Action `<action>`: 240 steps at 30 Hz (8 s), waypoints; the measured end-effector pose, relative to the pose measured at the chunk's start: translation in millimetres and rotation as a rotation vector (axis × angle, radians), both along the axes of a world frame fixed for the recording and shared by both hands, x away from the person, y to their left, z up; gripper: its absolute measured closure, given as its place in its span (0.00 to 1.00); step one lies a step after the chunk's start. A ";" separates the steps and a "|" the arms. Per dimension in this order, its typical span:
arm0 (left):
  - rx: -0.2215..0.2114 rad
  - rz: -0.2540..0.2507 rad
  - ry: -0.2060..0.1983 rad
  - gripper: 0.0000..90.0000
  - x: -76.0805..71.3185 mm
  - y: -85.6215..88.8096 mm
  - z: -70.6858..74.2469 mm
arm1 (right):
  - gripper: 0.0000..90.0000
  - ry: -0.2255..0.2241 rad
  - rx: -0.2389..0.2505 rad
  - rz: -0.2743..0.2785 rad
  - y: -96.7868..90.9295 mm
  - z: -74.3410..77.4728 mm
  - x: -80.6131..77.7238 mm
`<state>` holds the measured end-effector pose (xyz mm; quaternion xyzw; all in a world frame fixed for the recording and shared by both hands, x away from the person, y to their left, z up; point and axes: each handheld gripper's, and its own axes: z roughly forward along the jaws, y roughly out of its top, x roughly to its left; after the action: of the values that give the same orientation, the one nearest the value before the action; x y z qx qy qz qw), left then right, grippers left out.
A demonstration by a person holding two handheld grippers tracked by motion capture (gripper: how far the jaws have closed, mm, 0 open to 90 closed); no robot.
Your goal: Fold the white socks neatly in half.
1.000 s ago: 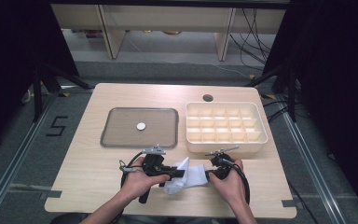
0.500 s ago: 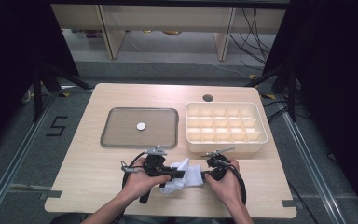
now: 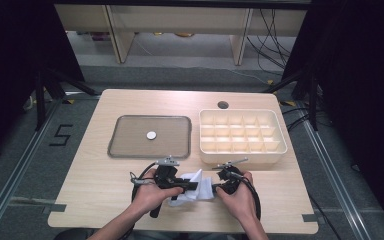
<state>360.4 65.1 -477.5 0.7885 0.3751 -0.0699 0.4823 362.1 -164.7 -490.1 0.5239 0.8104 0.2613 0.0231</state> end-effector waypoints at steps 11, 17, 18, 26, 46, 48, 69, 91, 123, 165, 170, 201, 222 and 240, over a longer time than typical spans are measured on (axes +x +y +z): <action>0.009 0.013 0.001 0.86 1.3 -0.3 -1.5 | 0.98 -0.004 0.003 0.010 4.4 0.5 0.3; 0.011 0.012 0.005 0.86 2.6 -0.4 -3.2 | 0.98 0.012 0.013 0.006 7.6 0.7 -1.4; 0.011 0.012 0.005 0.86 2.6 -0.4 -3.2 | 0.98 0.012 0.013 0.006 7.6 0.7 -1.4; 0.026 0.015 -0.001 0.86 3.3 -2.0 -3.9 | 0.98 -0.001 0.012 0.018 12.0 -1.3 -2.7; 0.055 0.031 -0.005 0.84 7.6 -6.9 -11.4 | 0.97 0.000 0.004 0.027 18.3 -2.9 -5.1; 0.050 0.024 0.001 0.84 8.3 -6.8 -12.1 | 0.97 -0.001 0.001 0.031 18.1 -2.8 -5.1; 0.056 0.062 -0.024 0.78 9.1 -10.6 -12.6 | 0.96 0.004 0.028 0.035 20.9 -1.7 -7.6; 0.024 0.047 -0.040 0.81 6.2 -10.8 -4.8 | 0.92 -0.048 0.045 0.018 10.9 12.5 -10.3; 0.054 0.189 0.142 0.53 11.1 65.6 -19.0 | 1.00 -0.066 0.113 0.074 46.3 33.3 -0.8; -0.043 0.130 0.192 0.89 8.8 42.7 -6.3 | 1.00 0.030 0.094 0.068 57.9 -0.5 6.5; -0.050 0.116 0.186 0.89 8.3 39.4 -3.8 | 1.00 0.023 0.085 0.061 58.4 2.4 5.4; -0.026 0.114 0.143 0.89 7.5 35.9 -1.7 | 0.98 -0.033 0.052 -0.038 10.5 17.6 -4.2; -0.029 0.089 0.127 0.89 6.3 24.8 4.1 | 0.98 -0.021 0.057 -0.038 16.6 14.0 -5.0; -0.023 0.079 0.109 0.89 6.5 20.9 5.9 | 0.98 -0.021 0.063 -0.024 25.0 13.1 -4.6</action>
<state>366.9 86.0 -471.6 0.7626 0.4307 -0.0982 0.4725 357.6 -139.7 -477.0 0.5312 0.7952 0.2918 0.0184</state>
